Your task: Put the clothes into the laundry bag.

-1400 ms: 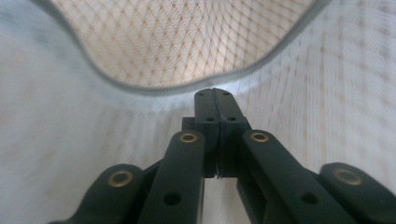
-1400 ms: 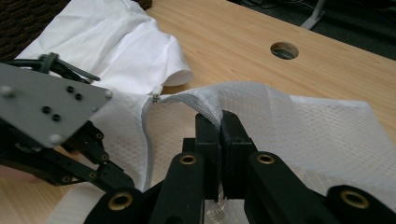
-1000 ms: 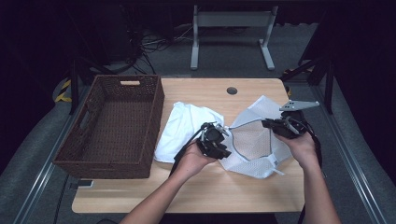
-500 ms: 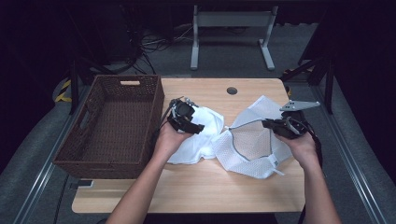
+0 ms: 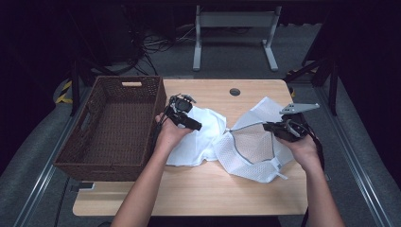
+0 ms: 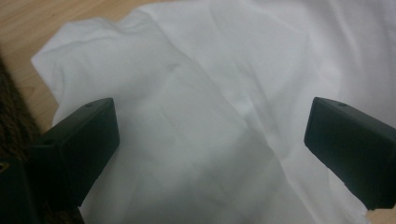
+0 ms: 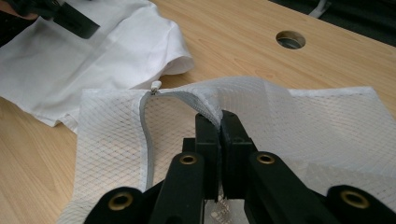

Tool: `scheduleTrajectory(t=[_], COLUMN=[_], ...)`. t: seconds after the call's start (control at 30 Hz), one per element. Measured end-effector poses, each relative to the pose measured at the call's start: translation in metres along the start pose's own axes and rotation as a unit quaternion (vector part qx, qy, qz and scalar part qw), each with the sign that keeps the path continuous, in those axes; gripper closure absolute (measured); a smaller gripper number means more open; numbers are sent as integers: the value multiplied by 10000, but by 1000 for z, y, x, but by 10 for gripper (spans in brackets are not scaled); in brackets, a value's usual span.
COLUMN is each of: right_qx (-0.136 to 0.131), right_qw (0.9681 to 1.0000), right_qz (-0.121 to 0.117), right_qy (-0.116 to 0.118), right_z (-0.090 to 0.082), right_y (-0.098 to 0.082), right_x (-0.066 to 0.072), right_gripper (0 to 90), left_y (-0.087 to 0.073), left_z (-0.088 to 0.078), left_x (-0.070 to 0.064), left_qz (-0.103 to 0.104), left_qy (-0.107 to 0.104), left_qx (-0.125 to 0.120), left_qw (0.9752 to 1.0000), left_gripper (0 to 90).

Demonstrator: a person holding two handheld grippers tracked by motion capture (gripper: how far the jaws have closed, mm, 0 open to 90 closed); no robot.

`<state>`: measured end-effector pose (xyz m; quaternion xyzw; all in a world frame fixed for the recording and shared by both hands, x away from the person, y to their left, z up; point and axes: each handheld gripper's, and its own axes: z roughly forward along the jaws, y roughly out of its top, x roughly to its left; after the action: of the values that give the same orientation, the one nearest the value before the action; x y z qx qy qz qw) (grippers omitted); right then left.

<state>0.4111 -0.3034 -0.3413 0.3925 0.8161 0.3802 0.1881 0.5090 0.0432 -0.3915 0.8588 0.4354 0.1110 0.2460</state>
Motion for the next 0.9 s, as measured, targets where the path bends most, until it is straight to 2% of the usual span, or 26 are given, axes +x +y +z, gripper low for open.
scheduleTrajectory(t=[0.1, 0.23, 0.3, 0.4, 0.47, 0.57, 0.7, 0.83, 0.9], right_qx=[20, 51, 58, 69, 80, 81, 113, 114, 111], right_qw=[10000, 10000, 10000, 10000, 10000, 10000, 9999, 9999, 9999], right_qz=[-8, -5, -18, -22, -31, -23, -18, -16, -34], right_qy=[15, 23, 31, 31, 40, 36, 43, 47, 39], right_z=[1, 2, 3, 4, 4, 5, 5, 5, 6], right_y=[0, -1, -1, -1, -1, -2, -2, -2, -2], right_x=[1, 1, 1, 1, 2, 2, 3, 3, 2], right_gripper=[875, 875, 875, 875, 875, 875, 875, 875, 875], left_y=[-2, -6, -8, -13, -16, -18, -21, -24, -25], left_z=[15, 33, 38, 47, 50, 53, 56, 53, 52], left_x=[3, 3, 3, 6, 8, 9, 9, 6, 5], left_qz=[-93, -102, -93, -198, -273, -257, -283, -68, -12], left_qy=[-12, -24, -31, -139, -219, -305, -346, -324, -343], left_qx=[161, 339, 365, 403, 371, 445, 421, 311, 258], left_qw=[9998, 9994, 9993, 9989, 9987, 9982, 9981, 9990, 9991], left_gripper=[23, 7, 4, 2, 1, 3, 27, 82, 142])
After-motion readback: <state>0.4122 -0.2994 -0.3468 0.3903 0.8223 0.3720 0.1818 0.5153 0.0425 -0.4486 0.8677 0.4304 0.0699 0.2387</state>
